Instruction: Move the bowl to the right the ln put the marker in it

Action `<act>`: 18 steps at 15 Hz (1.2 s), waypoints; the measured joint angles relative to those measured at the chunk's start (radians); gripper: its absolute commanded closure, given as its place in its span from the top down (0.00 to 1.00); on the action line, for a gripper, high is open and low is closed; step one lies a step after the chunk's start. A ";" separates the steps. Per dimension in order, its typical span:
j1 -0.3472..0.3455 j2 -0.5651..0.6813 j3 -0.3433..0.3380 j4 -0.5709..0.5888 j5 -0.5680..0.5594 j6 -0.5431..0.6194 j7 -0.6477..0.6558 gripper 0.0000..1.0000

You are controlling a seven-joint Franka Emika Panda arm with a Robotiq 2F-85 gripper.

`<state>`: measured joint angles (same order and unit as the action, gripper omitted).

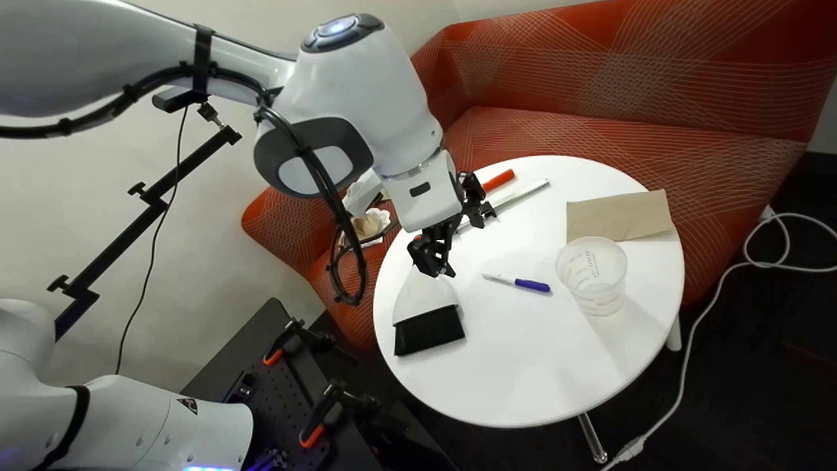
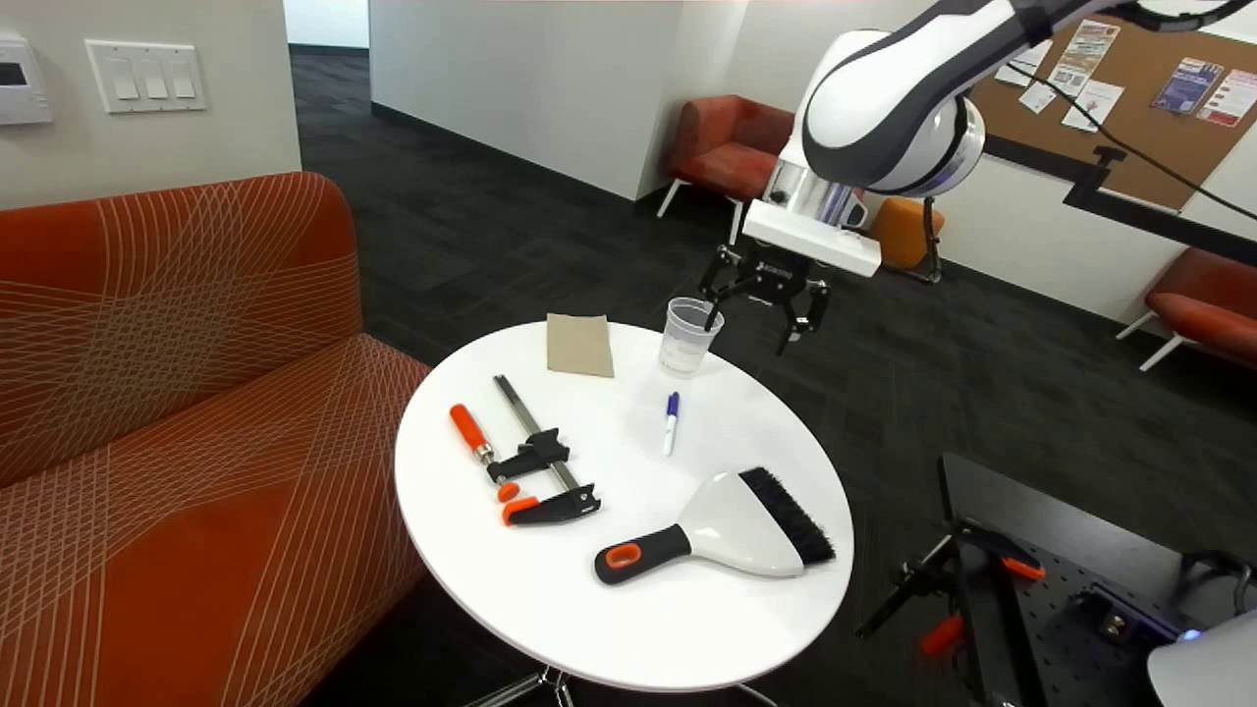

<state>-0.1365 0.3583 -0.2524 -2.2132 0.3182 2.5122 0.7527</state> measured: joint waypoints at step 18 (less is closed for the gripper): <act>-0.007 0.341 0.045 0.174 0.008 0.231 -0.021 1.00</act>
<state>-0.1430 0.6991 -0.2073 -2.0396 0.3259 2.7427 0.7319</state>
